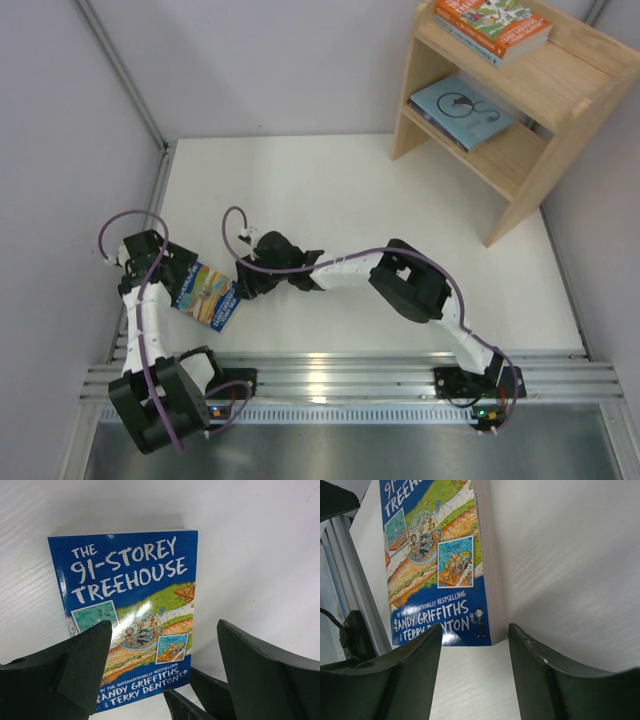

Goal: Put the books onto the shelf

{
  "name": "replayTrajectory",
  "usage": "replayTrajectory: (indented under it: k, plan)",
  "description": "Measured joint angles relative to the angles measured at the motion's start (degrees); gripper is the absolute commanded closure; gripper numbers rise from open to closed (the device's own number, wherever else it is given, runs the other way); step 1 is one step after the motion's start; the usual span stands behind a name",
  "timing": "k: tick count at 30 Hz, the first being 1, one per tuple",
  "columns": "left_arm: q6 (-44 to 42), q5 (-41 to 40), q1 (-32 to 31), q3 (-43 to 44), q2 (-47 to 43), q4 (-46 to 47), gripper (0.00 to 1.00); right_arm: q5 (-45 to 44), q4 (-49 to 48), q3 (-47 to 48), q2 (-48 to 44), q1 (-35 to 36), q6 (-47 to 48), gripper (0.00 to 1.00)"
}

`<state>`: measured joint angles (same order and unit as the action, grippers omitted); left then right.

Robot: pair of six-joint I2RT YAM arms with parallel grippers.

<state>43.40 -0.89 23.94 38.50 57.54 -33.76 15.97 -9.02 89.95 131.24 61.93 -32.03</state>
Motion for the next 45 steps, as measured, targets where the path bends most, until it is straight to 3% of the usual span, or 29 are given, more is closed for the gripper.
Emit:
replayTrajectory:
  k: [2, 4, 5, 6, 7, 12, 17, 25, 34, 45]
  plan:
    - [0.02, 0.0, 0.02, 0.0, 0.0, 0.57, 0.09, -0.74, 0.31, 0.24, 0.09, 0.66, 0.87, 0.53]
    - [0.0, 0.02, 0.02, 0.0, 0.0, 0.85, 0.1, -1.79, 0.9, 0.24, 0.13, 0.92, 1.42, 0.68]
    - [-0.07, 0.04, 0.02, 0.0, 0.0, 0.87, 0.11, -2.29, 0.9, 0.13, 0.13, 0.9, 1.29, 0.77]
    - [-0.24, 0.04, 0.02, 0.0, 0.0, 0.85, 0.12, -2.71, 0.87, 0.11, 0.11, 0.9, 1.27, 0.96]
    - [-0.48, 0.24, 0.0, 0.0, 0.0, 0.81, 0.12, -3.32, 0.46, 0.02, -0.04, 0.85, 0.98, 1.0]
    - [-1.79, 3.63, 0.0, -1.03, -2.01, 1.36, 0.11, -4.07, -3.58, -6.23, -3.04, -0.46, -1.09, 1.0]
    - [-2.38, 8.37, -1.14, -2.86, -3.26, 2.25, 0.08, -3.17, -5.55, -21.9, -13.6, -6.82, -2.08, 1.0]
    - [-0.92, 12.17, -15.28, -5.07, -0.31, 7.08, 0.03, 2.1, -10.49, -41.11, -25.92, -22.62, -2.99, 1.0]
    - [0.17, 23.39, -17.75, -7.43, 14.43, 23.17, 0.03, 14.38, -14.25, -41.33, -22.43, -27.76, -3.32, 1.0]
    - [2.14, 28.92, -18.51, -10.51, 20.79, 39.15, 0.08, 21.53, -18.18, -41.16, -19.39, -29.99, -3.85, 1.0]
